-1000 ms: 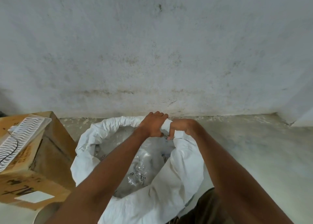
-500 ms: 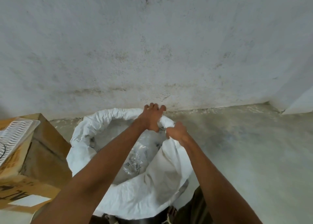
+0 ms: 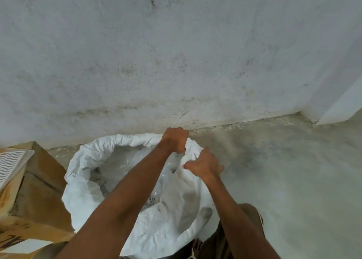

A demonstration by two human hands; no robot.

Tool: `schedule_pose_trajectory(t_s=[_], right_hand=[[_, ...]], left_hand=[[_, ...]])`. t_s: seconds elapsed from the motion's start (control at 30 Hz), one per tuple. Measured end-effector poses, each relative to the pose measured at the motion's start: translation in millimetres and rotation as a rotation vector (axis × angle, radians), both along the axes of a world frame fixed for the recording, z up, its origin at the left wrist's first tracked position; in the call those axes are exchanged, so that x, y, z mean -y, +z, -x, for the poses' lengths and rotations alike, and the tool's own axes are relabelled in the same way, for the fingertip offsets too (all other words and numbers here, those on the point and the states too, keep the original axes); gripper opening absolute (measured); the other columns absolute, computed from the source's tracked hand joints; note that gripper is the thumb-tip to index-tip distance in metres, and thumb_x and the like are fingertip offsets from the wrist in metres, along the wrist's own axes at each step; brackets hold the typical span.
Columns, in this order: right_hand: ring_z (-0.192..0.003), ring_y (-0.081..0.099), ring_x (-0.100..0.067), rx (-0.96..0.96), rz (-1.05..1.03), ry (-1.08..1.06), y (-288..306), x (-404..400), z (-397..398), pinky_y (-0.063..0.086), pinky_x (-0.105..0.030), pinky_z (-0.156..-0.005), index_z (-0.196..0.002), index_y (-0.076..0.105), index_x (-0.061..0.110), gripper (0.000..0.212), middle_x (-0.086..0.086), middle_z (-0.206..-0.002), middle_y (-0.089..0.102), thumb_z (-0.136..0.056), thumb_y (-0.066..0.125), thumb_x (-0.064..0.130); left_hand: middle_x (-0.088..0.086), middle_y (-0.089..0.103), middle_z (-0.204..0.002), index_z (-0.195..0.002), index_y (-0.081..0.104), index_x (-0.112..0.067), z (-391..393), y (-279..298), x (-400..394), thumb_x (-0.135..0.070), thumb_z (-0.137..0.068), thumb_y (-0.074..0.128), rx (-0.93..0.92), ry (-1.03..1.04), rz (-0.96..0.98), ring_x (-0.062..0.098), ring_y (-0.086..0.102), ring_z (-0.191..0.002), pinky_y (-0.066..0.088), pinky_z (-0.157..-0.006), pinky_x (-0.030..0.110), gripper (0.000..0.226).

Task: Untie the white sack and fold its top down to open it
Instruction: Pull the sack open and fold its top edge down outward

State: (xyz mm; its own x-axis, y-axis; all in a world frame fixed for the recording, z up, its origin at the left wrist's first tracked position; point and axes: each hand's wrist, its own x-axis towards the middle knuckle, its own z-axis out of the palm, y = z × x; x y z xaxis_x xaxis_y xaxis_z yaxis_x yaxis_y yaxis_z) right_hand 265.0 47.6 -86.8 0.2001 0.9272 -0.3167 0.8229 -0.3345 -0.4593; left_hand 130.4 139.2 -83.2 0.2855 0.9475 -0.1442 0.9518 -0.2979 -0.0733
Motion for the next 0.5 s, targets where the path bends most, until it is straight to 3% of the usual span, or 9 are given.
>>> schedule_pose_trajectory(t_s=[0.03,0.13,0.23,0.33,0.4,0.5], right_hand=[[-0.124,0.057,-0.031,-0.045,0.021,-0.038,-7.0,3.8,0.0,0.047,-0.046,-0.101,-0.137,0.046,0.016,0.087,-0.006,-0.132,0.059,-0.063,0.075,0.051],[-0.095,0.069,-0.027,-0.418,0.065,-0.170,-15.2,6.3,-4.0,0.057,-0.036,-0.082,-0.100,0.061,0.013,0.043,-0.006,-0.104,0.070,-0.060,0.069,0.028],[-0.071,0.062,-0.023,-0.780,0.102,-0.190,-6.3,-4.4,-14.4,0.049,-0.026,-0.059,-0.089,0.066,0.006,0.042,-0.009,-0.086,0.066,-0.048,0.065,0.006],[-0.073,0.063,-0.025,-1.110,0.257,-0.210,3.1,-13.1,-26.3,0.052,-0.029,-0.067,-0.096,0.068,0.003,0.042,-0.011,-0.084,0.067,-0.054,0.062,0.003],[-0.077,0.066,-0.027,-1.229,0.329,-0.234,4.1,-14.0,-32.4,0.054,-0.032,-0.071,-0.098,0.070,0.000,0.042,-0.014,-0.089,0.071,-0.056,0.062,0.004],[-0.072,0.069,-0.028,-1.226,0.347,-0.189,-1.9,-10.4,-33.2,0.056,-0.033,-0.069,-0.104,0.072,-0.003,0.051,-0.017,-0.086,0.073,-0.053,0.074,0.003]], left_hand=[[0.007,0.064,-0.115,-0.122,0.058,-0.016,-0.2,0.0,-1.5,-0.039,-0.076,0.074,-0.020,-0.003,0.021,0.028,0.066,-0.103,0.048,-0.085,0.037,0.054],[0.003,0.064,-0.103,-0.113,0.059,-0.016,-0.8,7.7,-4.3,-0.025,-0.062,0.084,0.015,-0.052,0.166,0.027,0.066,-0.095,0.049,-0.074,0.033,0.058],[0.000,0.058,-0.103,-0.122,0.051,-0.022,1.1,17.3,0.3,-0.022,-0.049,0.085,0.075,-0.228,0.169,0.022,0.055,-0.100,0.047,-0.079,0.035,0.080],[0.002,0.055,-0.120,-0.138,0.042,-0.024,-4.7,9.5,17.1,-0.026,-0.050,0.082,0.254,-0.424,0.028,0.019,0.049,-0.109,0.039,-0.093,0.035,0.097],[0.002,0.063,-0.110,-0.125,0.053,-0.020,-9.2,0.1,22.2,-0.032,-0.058,0.085,0.360,-0.418,0.013,0.021,0.058,-0.102,0.045,-0.087,0.035,0.075],[-0.002,0.072,-0.092,-0.097,0.065,-0.024,-17.0,5.4,21.8,-0.044,-0.068,0.077,0.183,-0.334,0.026,0.023,0.068,-0.088,0.049,-0.073,0.032,0.037]])
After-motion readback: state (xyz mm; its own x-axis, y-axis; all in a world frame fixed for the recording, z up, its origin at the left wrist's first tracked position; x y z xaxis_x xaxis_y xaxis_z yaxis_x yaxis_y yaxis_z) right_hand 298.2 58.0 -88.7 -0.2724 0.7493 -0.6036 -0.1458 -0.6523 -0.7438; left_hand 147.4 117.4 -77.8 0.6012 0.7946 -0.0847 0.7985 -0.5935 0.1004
